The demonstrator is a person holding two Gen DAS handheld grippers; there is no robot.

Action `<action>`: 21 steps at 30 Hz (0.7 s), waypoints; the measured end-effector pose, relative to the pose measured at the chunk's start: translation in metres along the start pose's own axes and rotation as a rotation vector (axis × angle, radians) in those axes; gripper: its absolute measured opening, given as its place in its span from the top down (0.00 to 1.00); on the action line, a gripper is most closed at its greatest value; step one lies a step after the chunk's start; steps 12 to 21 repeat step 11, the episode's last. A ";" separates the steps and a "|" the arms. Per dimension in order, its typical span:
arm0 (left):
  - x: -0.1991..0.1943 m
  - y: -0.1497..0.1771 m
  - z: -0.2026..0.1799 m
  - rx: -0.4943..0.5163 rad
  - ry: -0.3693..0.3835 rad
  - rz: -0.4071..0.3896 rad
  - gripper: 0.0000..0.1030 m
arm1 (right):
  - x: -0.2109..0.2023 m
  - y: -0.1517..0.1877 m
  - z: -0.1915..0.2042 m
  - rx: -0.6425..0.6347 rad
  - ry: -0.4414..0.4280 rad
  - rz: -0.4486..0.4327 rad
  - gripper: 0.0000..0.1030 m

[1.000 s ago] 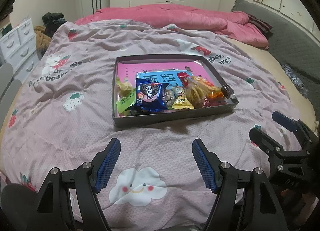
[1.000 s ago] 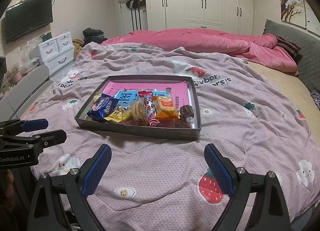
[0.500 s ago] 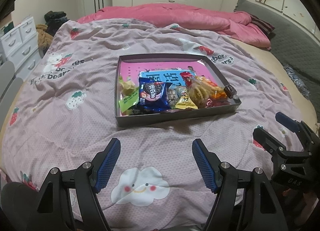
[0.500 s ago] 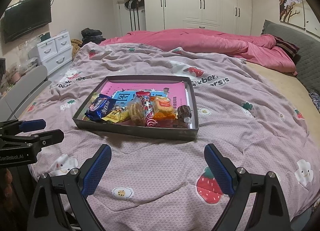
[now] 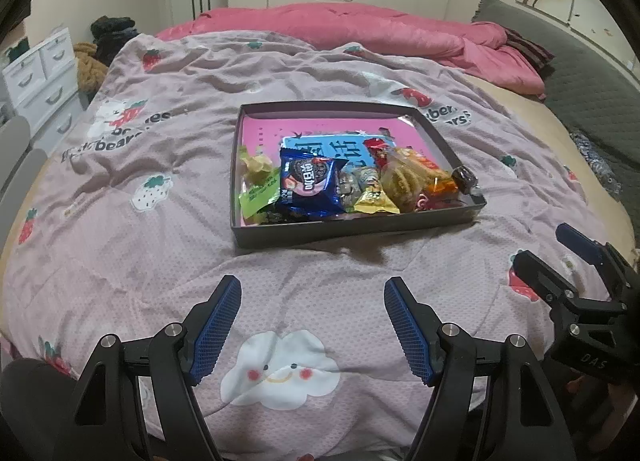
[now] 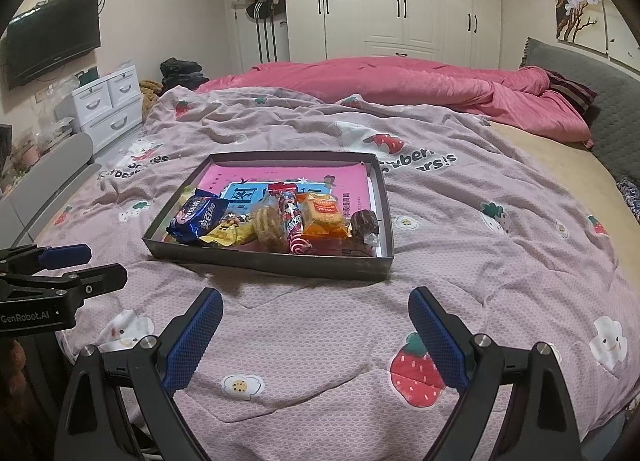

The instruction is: Organize snacks

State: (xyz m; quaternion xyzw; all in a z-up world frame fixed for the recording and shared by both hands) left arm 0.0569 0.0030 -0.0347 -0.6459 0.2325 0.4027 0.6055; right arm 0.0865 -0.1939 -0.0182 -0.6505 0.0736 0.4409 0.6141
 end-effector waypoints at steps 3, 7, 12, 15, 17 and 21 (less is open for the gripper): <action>0.003 0.000 -0.001 0.006 -0.020 0.000 0.27 | 0.001 -0.001 -0.002 0.004 0.007 -0.003 0.08; 0.010 0.001 -0.002 0.018 -0.020 0.013 0.27 | 0.004 -0.002 -0.006 0.019 0.011 -0.001 0.08; 0.015 -0.010 0.007 0.005 -0.038 -0.033 0.21 | 0.006 -0.004 -0.013 0.024 0.019 -0.006 0.08; 0.015 -0.010 0.007 0.005 -0.038 -0.033 0.21 | 0.006 -0.004 -0.013 0.024 0.019 -0.006 0.08; 0.015 -0.010 0.007 0.005 -0.038 -0.033 0.21 | 0.006 -0.004 -0.013 0.024 0.019 -0.006 0.08; 0.015 -0.010 0.007 0.005 -0.038 -0.033 0.21 | 0.006 -0.004 -0.013 0.024 0.019 -0.006 0.08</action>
Point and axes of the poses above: each gripper's, at about its wrist camera, not at the fingertips, and x roughly the way its jaws point, z to its left, y to its underside, the point moved 4 cm from there along x, roughly the way its jaws point, and after that the axes turned 9 degrees about -y, right-handed, at the moved point
